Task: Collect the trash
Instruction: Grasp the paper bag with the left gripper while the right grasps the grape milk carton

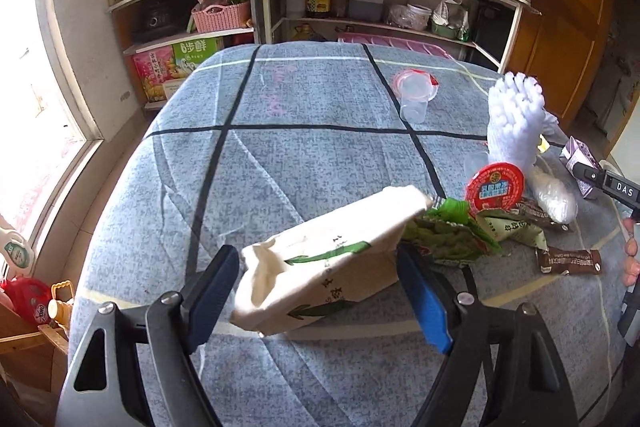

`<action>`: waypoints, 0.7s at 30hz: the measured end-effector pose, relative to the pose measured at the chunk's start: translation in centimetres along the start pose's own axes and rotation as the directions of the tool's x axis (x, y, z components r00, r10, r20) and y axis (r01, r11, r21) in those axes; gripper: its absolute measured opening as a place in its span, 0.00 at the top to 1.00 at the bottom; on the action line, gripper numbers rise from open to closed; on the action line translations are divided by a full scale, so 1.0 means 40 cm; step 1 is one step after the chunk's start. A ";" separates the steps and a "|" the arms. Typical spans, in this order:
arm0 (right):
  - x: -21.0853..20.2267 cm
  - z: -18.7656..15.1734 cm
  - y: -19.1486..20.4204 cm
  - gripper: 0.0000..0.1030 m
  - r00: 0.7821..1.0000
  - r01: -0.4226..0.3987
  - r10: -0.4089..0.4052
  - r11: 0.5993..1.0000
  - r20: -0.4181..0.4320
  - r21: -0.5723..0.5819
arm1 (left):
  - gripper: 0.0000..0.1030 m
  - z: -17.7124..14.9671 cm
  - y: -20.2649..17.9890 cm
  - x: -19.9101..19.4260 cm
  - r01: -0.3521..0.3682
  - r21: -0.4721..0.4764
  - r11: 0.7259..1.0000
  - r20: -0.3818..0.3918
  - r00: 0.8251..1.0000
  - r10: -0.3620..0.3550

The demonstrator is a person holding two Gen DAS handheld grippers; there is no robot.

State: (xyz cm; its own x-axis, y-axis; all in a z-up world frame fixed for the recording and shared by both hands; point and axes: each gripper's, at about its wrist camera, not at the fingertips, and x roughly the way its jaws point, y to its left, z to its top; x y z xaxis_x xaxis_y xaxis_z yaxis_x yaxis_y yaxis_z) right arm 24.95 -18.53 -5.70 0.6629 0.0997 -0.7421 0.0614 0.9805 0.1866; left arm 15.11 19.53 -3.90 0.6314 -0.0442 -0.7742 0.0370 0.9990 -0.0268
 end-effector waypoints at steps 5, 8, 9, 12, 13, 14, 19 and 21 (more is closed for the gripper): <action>0.002 0.004 -0.002 0.43 1.000 -0.010 0.010 1.000 -0.006 0.005 | 0.30 -0.007 -0.015 0.004 0.076 -0.014 0.997 -0.017 0.997 -0.077; 0.002 0.004 -0.006 0.43 1.000 -0.015 0.015 1.000 -0.006 0.012 | 0.43 -0.014 -0.028 -0.004 0.084 -0.006 0.996 -0.024 0.996 -0.084; 0.001 0.003 -0.007 0.43 1.000 -0.015 0.015 1.000 -0.006 0.014 | 0.48 -0.017 -0.033 -0.006 0.089 0.000 0.996 -0.024 0.996 -0.089; 0.002 0.003 -0.008 0.43 1.000 -0.020 0.021 1.000 -0.007 0.020 | 0.55 -0.022 -0.044 -0.009 0.093 0.008 0.996 -0.030 0.995 -0.092; 0.002 0.003 -0.009 0.43 1.000 -0.022 0.022 1.000 -0.007 0.022 | 0.57 -0.022 -0.046 -0.009 0.092 0.006 0.996 -0.029 0.995 -0.092; 0.002 0.004 -0.012 0.43 1.000 -0.023 0.023 0.999 -0.005 0.023 | 0.59 -0.022 -0.046 -0.009 0.093 -0.003 0.996 -0.029 0.995 -0.093; 0.001 0.005 -0.020 0.43 1.000 -0.028 0.028 0.999 -0.002 0.035 | 0.63 -0.022 -0.044 -0.013 0.081 -0.038 0.996 -0.015 0.997 -0.082; -0.002 0.003 -0.020 0.44 1.000 -0.028 0.028 0.999 -0.002 0.027 | 0.63 -0.025 -0.049 -0.019 0.070 -0.043 0.997 -0.009 0.997 -0.070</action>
State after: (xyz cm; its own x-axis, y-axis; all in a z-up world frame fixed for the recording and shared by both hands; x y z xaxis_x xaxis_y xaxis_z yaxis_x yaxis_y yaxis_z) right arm 24.96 -19.34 -5.71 0.6629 0.1277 -0.7377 0.0631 0.9723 0.2250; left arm 13.80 17.64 -3.89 0.6205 -0.1141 -0.7758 0.0479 0.9930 -0.1078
